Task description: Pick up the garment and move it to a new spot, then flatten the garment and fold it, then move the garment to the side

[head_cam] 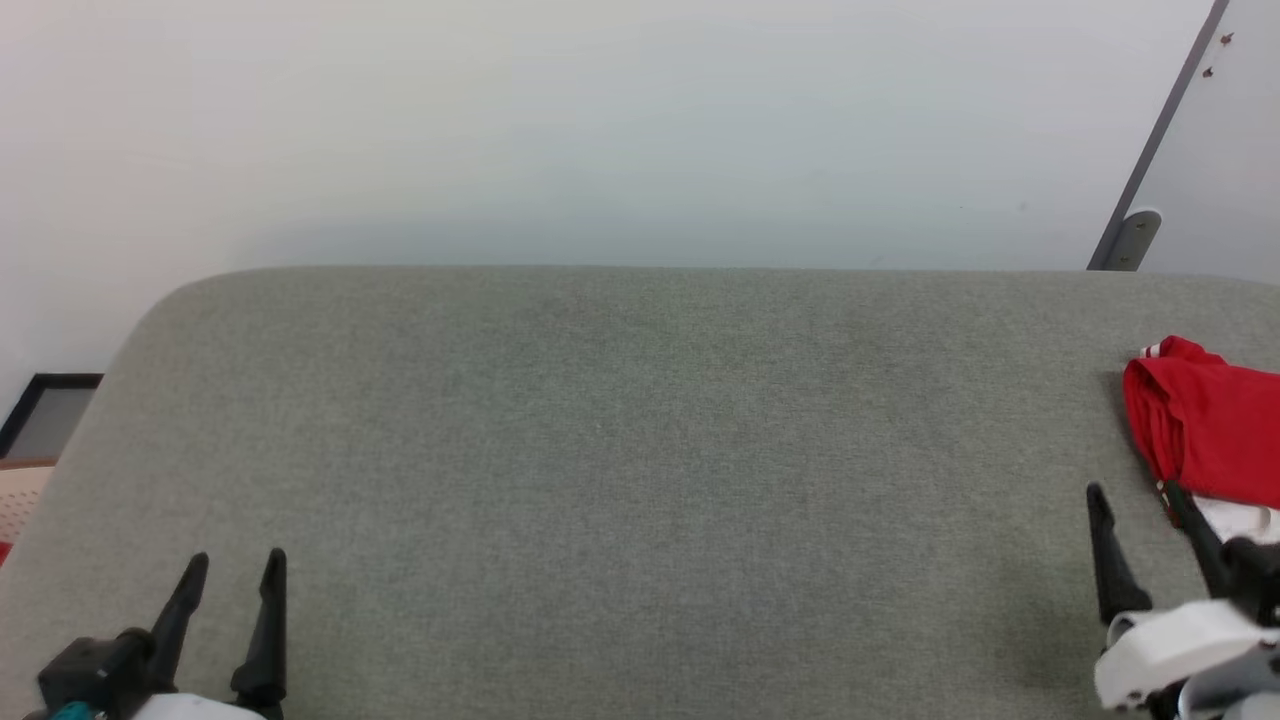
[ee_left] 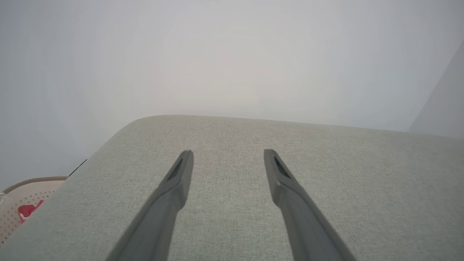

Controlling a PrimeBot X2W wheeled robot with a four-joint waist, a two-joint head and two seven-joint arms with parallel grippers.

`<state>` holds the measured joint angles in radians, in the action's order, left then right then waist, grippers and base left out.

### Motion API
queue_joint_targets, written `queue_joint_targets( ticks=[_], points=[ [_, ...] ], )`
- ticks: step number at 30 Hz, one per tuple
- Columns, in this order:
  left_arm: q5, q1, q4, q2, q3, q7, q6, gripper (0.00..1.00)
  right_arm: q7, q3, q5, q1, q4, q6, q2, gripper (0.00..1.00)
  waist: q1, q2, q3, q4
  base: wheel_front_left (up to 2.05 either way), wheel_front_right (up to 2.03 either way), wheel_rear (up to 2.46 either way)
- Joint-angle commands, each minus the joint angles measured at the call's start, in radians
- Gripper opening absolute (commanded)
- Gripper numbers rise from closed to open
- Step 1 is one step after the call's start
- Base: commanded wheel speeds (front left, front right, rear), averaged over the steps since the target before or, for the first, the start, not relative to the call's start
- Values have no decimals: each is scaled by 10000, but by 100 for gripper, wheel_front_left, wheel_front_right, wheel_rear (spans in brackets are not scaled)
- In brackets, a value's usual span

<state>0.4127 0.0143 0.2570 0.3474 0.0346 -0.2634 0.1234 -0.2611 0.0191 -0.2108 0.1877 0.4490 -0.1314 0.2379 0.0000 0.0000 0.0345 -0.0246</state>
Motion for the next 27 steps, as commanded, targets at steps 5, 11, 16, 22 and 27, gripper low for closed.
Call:
queue_joint_targets(
  ticks=[5, 11, 16, 22, 27],
  points=[
    [-91, 191, -52, -67, 202, -4, 61, 100, 3, 258, 215, -740, -601, 19, -406, 100, 0, 0, -14, 78, 0, 0, 0],
    [-122, 249, -38, -123, 277, -4, 64, 100, 119, 417, 294, -1204, -1059, 19, -747, 100, 0, 0, -19, 116, 0, 0, 0],
    [-139, 244, -71, -189, 266, -4, 73, 100, 205, 540, 361, -1436, -1302, 17, -898, 100, 0, 0, -36, 119, 0, 0, 0],
    [-77, 256, -82, -198, 206, -4, 80, 100, 307, 546, 453, -1626, -1469, 17, -1012, 100, 0, 0, -48, 119, 0, 0, 0],
    [57, 248, -64, -100, 183, -4, 81, 100, 379, 482, 473, -1603, -1511, 17, -1050, 100, 0, 0, -45, 138, 0, 0, 0]
  ],
)
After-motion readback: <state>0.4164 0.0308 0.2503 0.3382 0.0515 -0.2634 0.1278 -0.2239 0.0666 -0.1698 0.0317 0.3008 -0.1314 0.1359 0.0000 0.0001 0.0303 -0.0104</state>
